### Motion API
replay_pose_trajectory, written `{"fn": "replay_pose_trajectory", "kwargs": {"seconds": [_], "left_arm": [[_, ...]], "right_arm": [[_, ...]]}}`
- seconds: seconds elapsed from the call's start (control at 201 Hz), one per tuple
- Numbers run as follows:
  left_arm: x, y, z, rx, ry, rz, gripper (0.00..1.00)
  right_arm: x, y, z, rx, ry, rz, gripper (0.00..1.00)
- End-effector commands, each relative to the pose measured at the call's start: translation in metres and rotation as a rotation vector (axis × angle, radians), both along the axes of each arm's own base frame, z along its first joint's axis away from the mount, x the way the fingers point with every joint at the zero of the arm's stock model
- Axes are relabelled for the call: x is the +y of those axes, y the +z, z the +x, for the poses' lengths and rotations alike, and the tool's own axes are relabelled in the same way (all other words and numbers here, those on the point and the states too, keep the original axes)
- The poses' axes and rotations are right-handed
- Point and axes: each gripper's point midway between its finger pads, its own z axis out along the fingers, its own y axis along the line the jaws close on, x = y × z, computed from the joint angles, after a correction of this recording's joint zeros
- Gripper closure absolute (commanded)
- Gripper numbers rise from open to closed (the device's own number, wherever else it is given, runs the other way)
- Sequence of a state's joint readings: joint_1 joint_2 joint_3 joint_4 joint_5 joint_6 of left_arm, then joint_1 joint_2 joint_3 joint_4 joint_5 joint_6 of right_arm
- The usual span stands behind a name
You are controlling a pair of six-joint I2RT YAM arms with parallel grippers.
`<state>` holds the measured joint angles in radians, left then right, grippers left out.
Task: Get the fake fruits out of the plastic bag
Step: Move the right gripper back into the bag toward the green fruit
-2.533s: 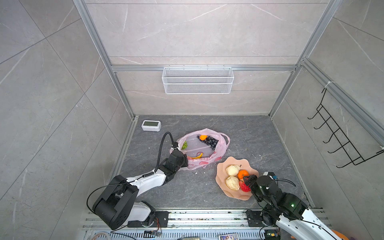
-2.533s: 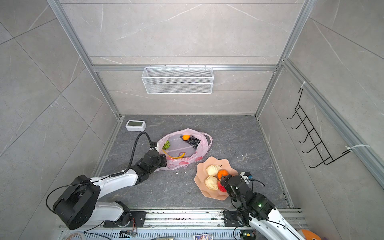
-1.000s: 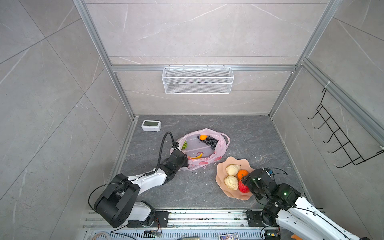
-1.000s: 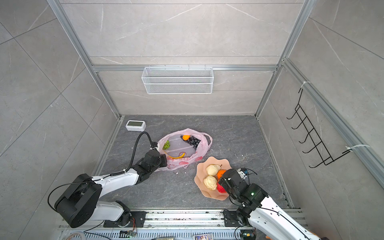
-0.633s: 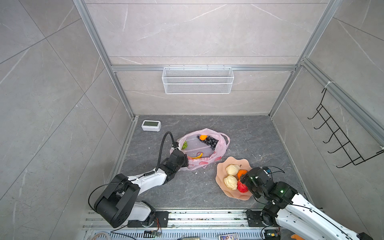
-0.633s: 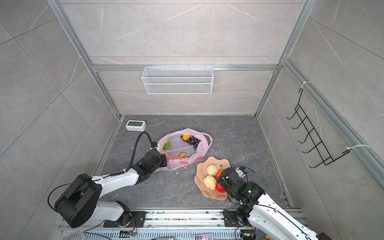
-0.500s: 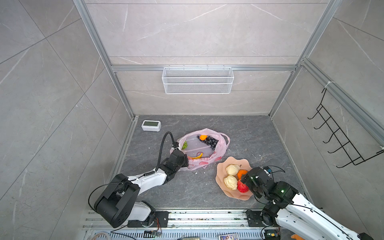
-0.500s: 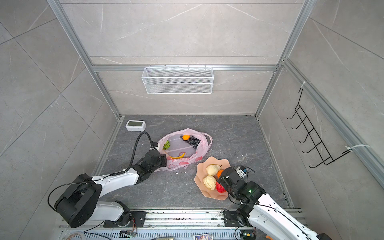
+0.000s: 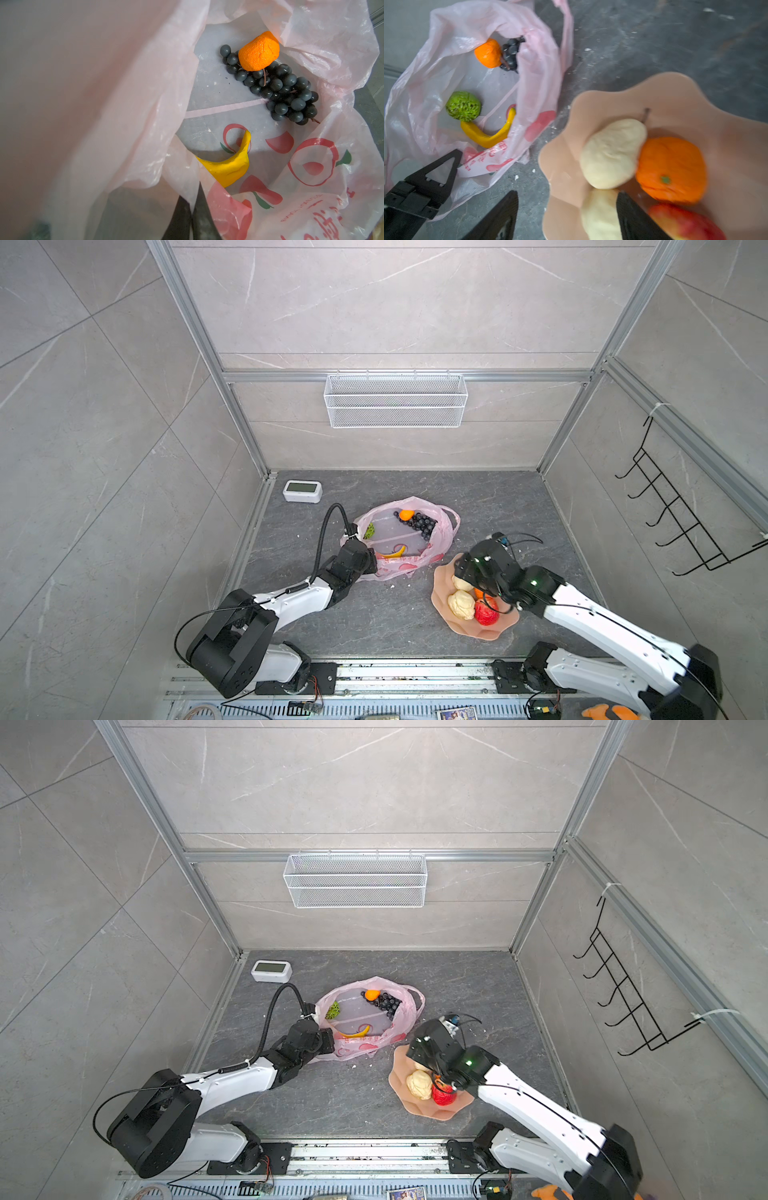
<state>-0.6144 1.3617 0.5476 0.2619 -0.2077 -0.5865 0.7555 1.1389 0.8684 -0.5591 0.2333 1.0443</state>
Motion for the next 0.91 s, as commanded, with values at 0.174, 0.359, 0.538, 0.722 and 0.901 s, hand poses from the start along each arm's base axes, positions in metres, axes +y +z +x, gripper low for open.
{"fn": "replay_pose_trajectory", "kwargs": {"seconds": [0.174,0.359,0.538,0.722,0.901], "left_arm": [[0.023,0.016,0.003,-0.045,0.150,-0.043,0.94],[0.033,0.016,0.001,-0.050,0.199,-0.078,0.94],[0.038,0.012,0.002,-0.029,0.215,-0.104,0.94],[0.033,0.017,0.003,-0.036,0.178,-0.116,0.94],[0.033,0.019,0.003,-0.045,0.176,-0.114,0.94]], "right_arm": [[0.122,0.002,0.066,-0.046,0.275,0.023,0.25],[0.178,-0.022,0.100,-0.014,0.375,0.026,0.28],[0.218,-0.050,0.127,-0.002,0.450,0.023,0.29],[0.245,-0.074,0.146,-0.006,0.487,0.035,0.28],[0.256,-0.079,0.161,-0.058,0.488,0.036,0.24]]}}
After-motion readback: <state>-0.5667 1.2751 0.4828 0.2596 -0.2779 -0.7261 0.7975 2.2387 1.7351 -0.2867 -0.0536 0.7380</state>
